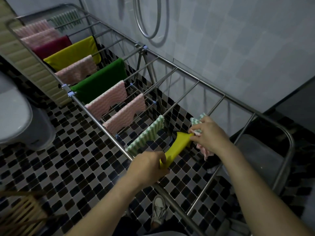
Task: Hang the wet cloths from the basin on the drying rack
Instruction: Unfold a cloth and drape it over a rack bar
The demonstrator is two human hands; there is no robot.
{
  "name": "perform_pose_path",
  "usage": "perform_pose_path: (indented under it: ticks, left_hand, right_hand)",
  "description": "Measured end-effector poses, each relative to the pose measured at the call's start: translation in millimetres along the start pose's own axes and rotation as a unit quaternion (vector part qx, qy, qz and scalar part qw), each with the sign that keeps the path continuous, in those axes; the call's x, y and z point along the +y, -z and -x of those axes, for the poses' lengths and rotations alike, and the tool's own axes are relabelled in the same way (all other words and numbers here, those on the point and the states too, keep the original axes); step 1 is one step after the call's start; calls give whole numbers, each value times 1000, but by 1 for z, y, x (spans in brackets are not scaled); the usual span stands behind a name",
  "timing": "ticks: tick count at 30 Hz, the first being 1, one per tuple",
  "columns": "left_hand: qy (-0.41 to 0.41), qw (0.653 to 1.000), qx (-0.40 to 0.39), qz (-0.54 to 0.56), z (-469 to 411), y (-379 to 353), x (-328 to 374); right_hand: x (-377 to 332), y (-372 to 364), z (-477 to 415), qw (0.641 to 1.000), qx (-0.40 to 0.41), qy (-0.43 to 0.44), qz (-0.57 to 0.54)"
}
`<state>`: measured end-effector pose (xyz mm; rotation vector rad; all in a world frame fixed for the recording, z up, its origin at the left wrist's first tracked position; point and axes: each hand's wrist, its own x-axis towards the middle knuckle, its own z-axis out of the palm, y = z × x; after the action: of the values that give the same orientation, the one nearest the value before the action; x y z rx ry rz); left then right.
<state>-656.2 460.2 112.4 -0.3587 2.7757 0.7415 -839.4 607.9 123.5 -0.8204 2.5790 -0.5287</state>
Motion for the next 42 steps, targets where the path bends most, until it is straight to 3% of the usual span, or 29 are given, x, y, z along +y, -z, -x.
perform_pose_path:
  ticks: [8, 18, 23, 27, 29, 31, 33, 34, 36, 37, 42]
  left_hand:
    - [-34, 999, -13, 0, 2, 6, 4]
    - [-22, 999, -34, 31, 4, 7, -2]
    - [-25, 999, -31, 36, 2, 8, 0]
    - [-33, 999, -31, 16, 0, 9, 2]
    - [-33, 999, 2, 42, -1, 12, 4]
    - [-13, 984, 65, 167, -2, 19, 8]
    - [22, 920, 100, 379, -1, 34, 21]
    - [30, 868, 101, 486, 1, 42, 28]
    - [23, 788, 99, 607, 4, 55, 42]
    - [16, 777, 94, 622, 5, 57, 47]
    - [24, 800, 173, 574, 10, 64, 52]
  right_hand:
    - [13, -7, -4, 999, 24, -10, -34]
    - [19, -1, -11, 989, 134, -54, -23]
    - [11, -2, -9, 992, 97, -21, -79]
    - [6, 9, -6, 984, 119, -32, -126]
    - [-4, 20, -1, 941, 124, -77, -304]
    - [-25, 30, 10, 819, 90, -128, -553]
    - [-47, 32, 21, 689, 39, -145, -709]
    - [-55, 29, 23, 653, 18, -146, -743]
    - [-70, 23, 28, 616, -16, -130, -777]
    - [-76, 20, 29, 603, -24, -128, -787]
    - [-96, 16, 36, 565, -34, -121, -815]
